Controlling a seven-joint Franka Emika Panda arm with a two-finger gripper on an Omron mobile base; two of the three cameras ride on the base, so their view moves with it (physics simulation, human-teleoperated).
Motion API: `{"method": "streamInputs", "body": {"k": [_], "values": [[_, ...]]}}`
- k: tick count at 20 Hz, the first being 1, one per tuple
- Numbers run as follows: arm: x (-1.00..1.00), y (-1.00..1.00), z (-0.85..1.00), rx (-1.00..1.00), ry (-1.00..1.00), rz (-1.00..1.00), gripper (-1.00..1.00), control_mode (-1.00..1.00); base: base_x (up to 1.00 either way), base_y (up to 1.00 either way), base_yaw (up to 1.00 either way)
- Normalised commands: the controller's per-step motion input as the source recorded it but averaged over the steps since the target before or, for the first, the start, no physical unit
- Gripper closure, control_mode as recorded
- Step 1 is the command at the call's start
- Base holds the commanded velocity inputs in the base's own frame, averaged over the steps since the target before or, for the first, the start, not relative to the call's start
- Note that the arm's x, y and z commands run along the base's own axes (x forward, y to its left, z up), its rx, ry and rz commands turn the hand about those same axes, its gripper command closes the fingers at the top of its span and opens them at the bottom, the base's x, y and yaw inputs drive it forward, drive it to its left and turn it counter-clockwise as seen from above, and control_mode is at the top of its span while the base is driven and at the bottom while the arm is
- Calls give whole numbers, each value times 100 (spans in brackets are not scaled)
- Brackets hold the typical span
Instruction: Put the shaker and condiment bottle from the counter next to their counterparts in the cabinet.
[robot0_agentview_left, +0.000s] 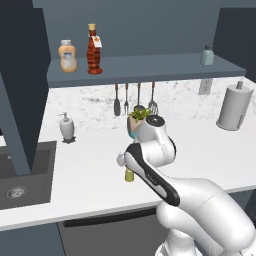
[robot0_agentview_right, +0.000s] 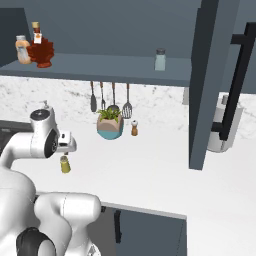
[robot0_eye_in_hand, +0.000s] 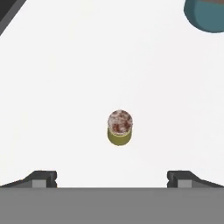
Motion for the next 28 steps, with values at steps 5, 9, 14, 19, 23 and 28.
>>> {"method": "streamInputs", "body": {"k": [5, 9, 14, 19, 23, 28], "values": [[16, 0, -13, 0, 0, 0, -100, -100, 0, 0, 0], [18, 0, -20, 0, 0, -2, -100, -100, 0, 0, 0], [15, 0, -26, 0, 0, -2, -100, -100, 0, 0, 0], [22, 0, -20, 0, 0, -3, -100, -100, 0, 0, 0], [16, 0, -13, 0, 0, -3, -100, -100, 0, 0, 0], [2, 0, -8, 0, 0, -3, -100, -100, 0, 0, 0]]}}
